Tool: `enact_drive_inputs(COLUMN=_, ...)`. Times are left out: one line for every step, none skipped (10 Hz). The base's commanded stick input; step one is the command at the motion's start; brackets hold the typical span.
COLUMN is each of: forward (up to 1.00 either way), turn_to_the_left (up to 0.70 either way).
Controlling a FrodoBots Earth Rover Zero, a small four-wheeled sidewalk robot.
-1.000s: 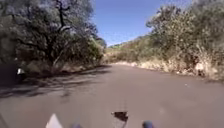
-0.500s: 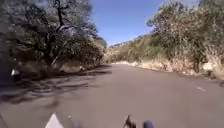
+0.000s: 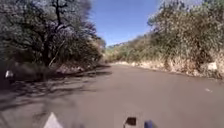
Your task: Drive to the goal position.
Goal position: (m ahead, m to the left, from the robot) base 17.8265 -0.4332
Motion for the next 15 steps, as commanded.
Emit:
enact_drive_inputs(forward=0.85, turn_to_the_left=0.00)
enact_drive_inputs(forward=0.85, turn_to_the_left=0.00)
enact_drive_inputs(forward=0.85, turn_to_the_left=0.00)
enact_drive_inputs(forward=0.85, turn_to_the_left=0.00)
enact_drive_inputs(forward=0.85, turn_to_the_left=0.00)
enact_drive_inputs(forward=0.85, turn_to_the_left=0.00)
enact_drive_inputs(forward=0.85, turn_to_the_left=0.00)
enact_drive_inputs(forward=0.85, turn_to_the_left=0.00)
enact_drive_inputs(forward=0.85, turn_to_the_left=0.00)
enact_drive_inputs(forward=0.85, turn_to_the_left=0.00)
enact_drive_inputs(forward=0.85, turn_to_the_left=0.00)
enact_drive_inputs(forward=0.85, turn_to_the_left=0.00)
enact_drive_inputs(forward=0.85, turn_to_the_left=0.00)
enact_drive_inputs(forward=0.85, turn_to_the_left=0.00)
enact_drive_inputs(forward=0.85, turn_to_the_left=0.00)
